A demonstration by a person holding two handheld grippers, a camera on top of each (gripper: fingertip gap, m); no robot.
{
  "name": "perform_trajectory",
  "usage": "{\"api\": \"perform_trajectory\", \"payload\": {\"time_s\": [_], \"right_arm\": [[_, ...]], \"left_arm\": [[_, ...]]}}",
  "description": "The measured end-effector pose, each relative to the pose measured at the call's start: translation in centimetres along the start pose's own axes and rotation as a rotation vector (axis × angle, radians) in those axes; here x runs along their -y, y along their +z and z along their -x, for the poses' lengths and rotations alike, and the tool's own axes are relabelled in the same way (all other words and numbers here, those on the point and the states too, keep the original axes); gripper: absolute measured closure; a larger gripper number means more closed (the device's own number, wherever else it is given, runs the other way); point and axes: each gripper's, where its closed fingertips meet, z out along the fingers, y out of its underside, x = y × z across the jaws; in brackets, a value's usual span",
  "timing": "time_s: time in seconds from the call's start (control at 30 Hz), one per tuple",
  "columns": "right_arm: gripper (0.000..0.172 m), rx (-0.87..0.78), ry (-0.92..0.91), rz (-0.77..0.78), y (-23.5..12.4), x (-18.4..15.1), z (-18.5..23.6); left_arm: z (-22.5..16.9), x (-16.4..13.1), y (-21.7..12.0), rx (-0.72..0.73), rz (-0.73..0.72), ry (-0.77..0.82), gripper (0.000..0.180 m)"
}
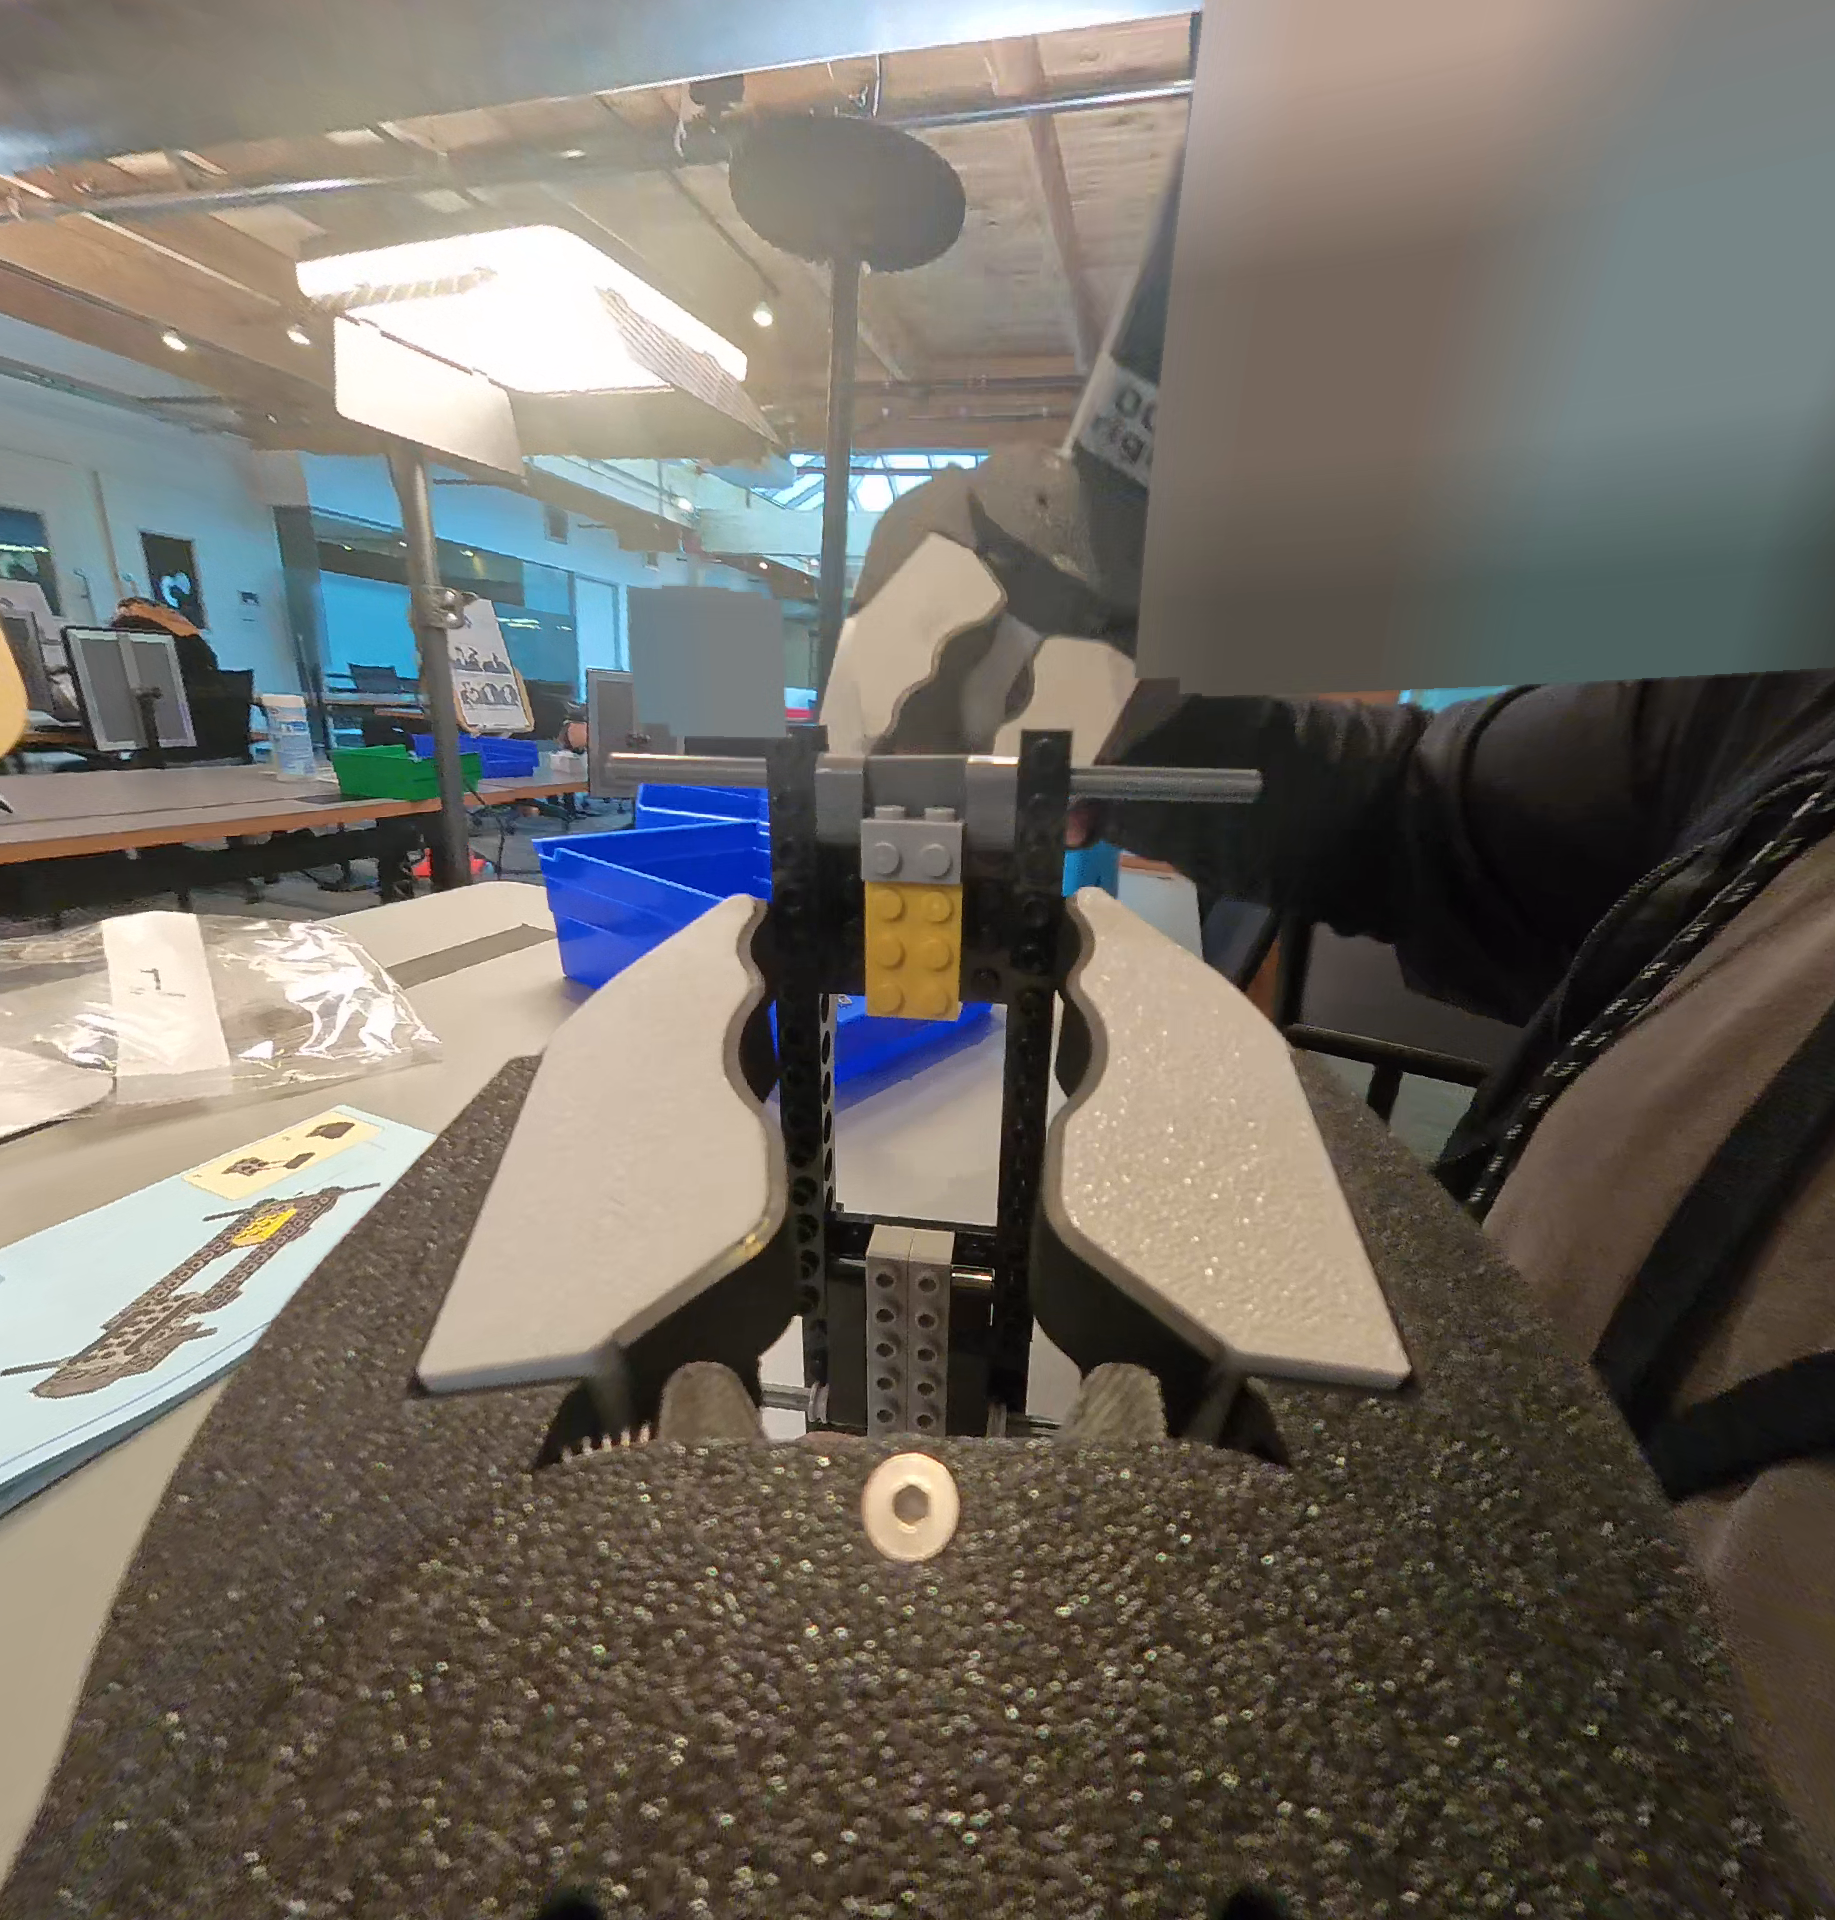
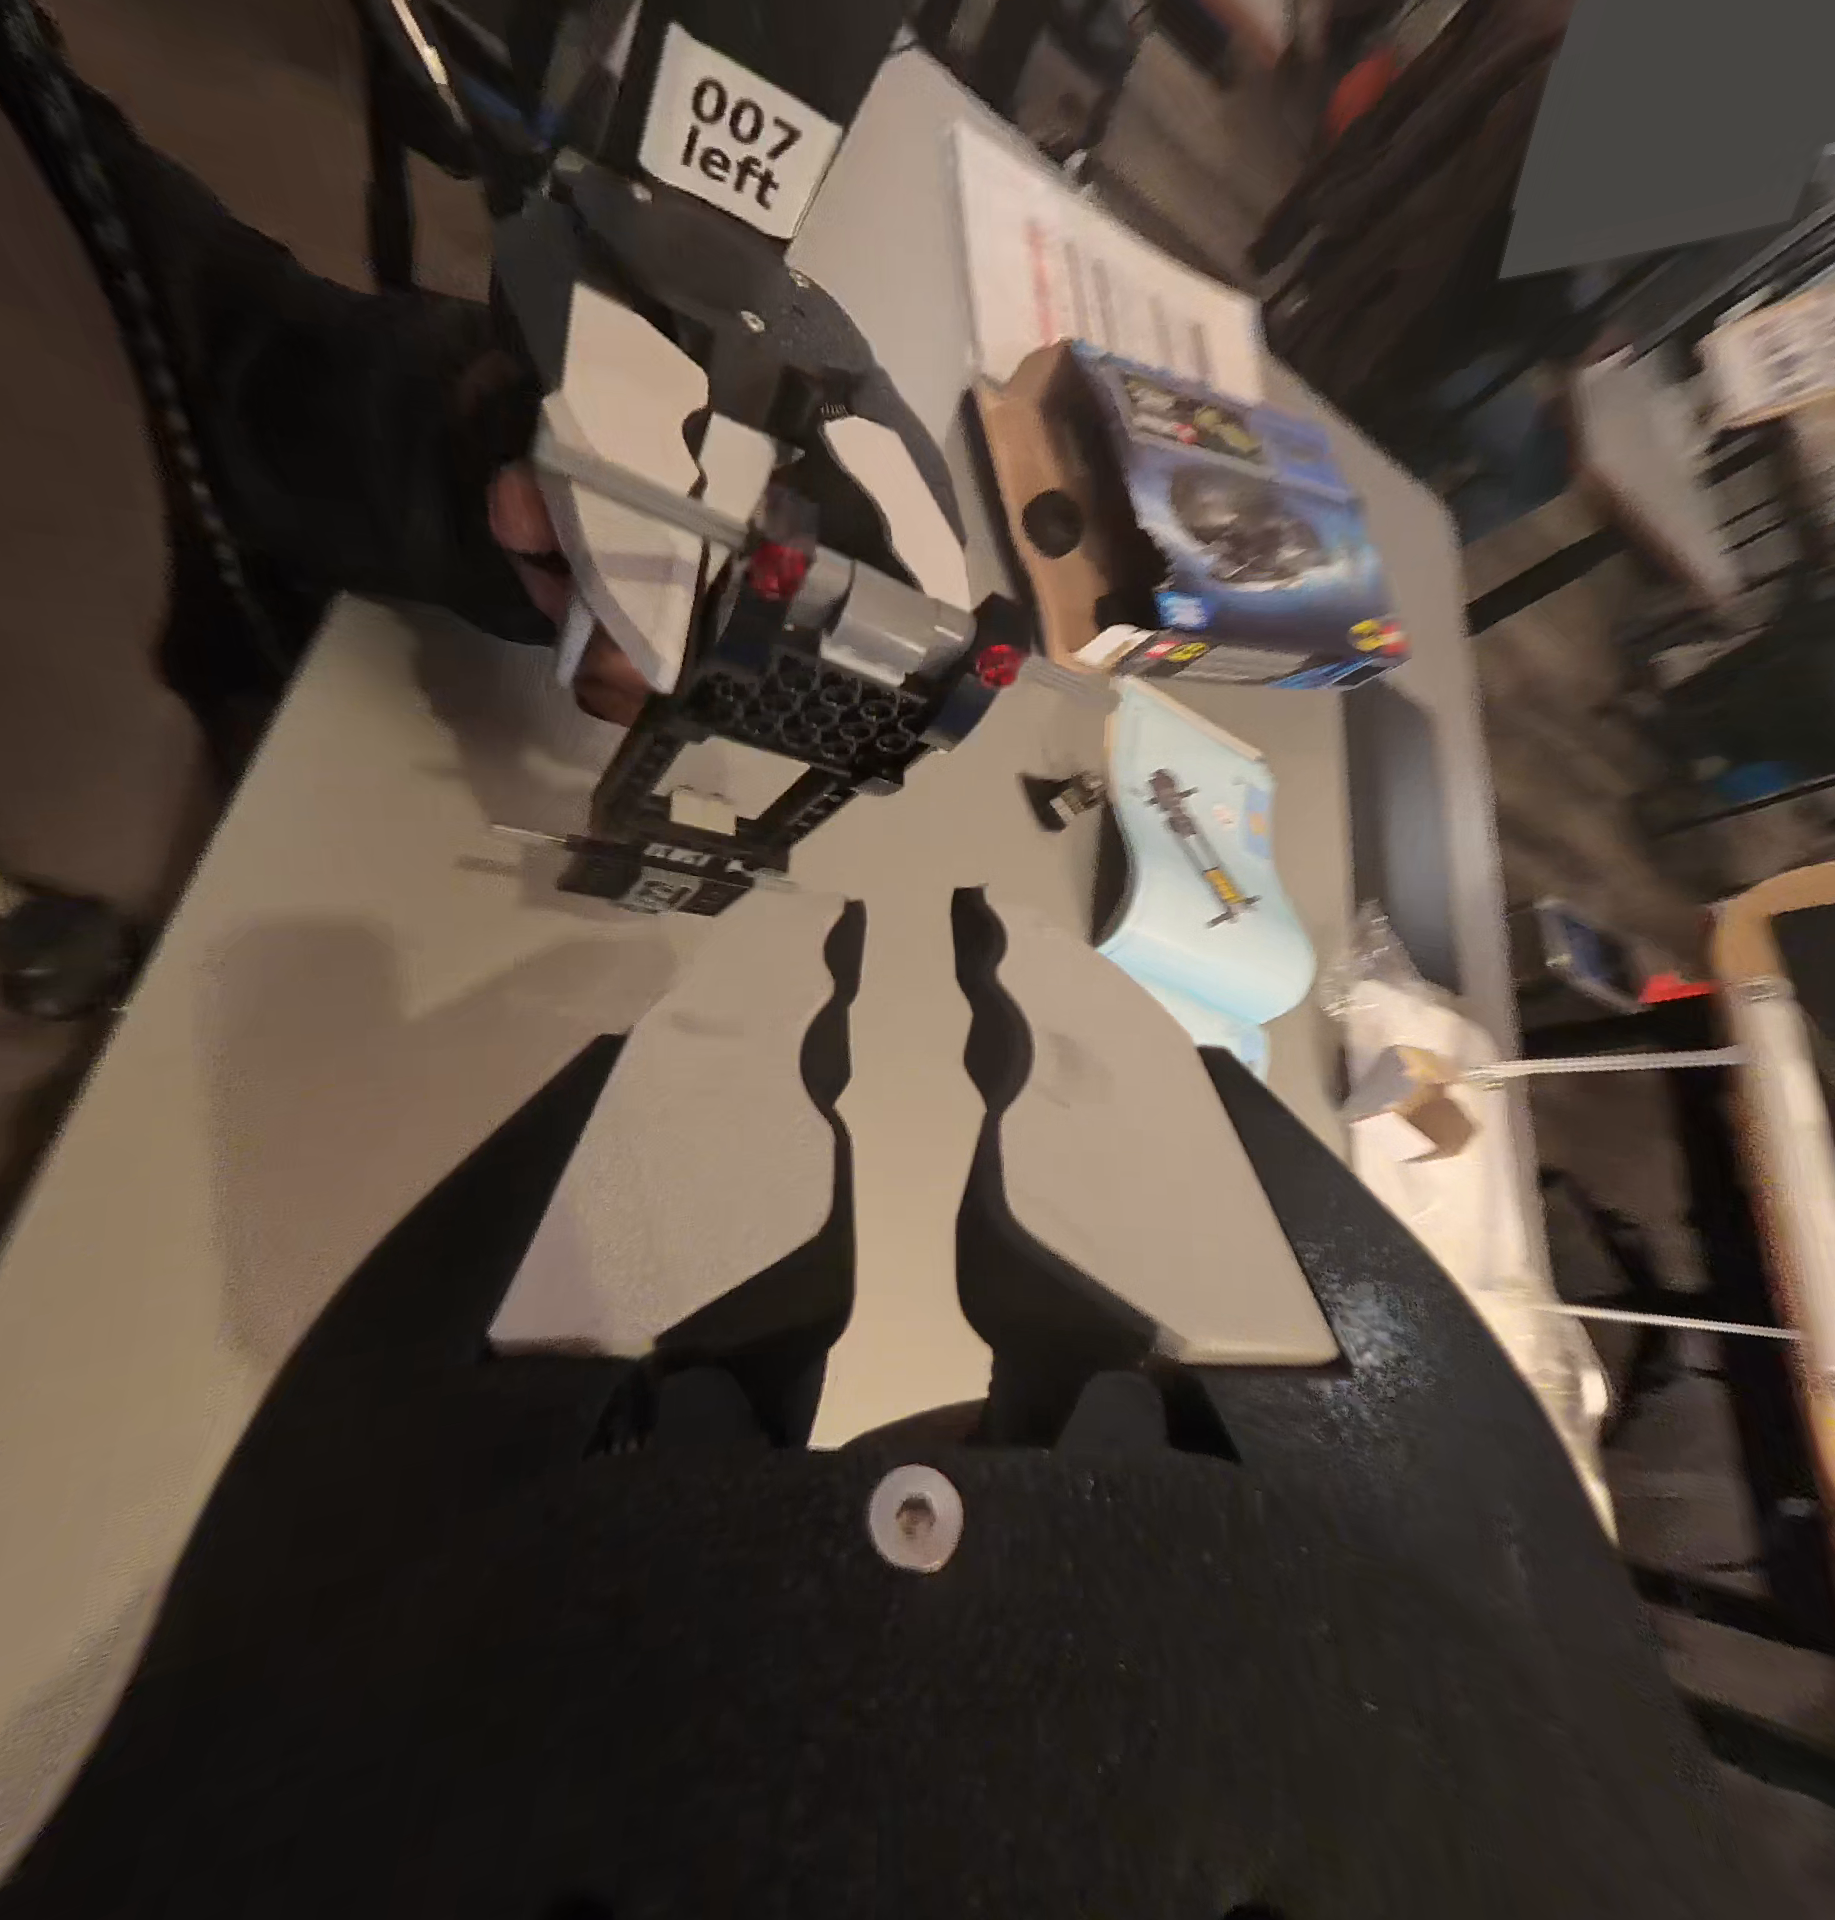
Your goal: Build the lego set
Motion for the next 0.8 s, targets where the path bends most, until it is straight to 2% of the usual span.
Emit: {"api": "perform_trajectory", "payload": {"time_s": [0.33,0.53,0.8], "right_arm": [[0.142,-0.471,-0.330,-0.258,0.0,2.5,-1.9],[0.133,-0.637,-0.423,-0.288,0.1,3.0,-3.2],[0.124,-0.720,-0.486,-0.282,-0.4,2.4,-4.7]], "left_arm": [[1.2,1.7,-0.7,-0.224,0.091,-0.139,0.128],[2.0,3.4,0.2,-0.350,0.093,-0.217,0.128],[3.1,3.8,2.5,-0.419,0.097,-0.252,0.129]]}}
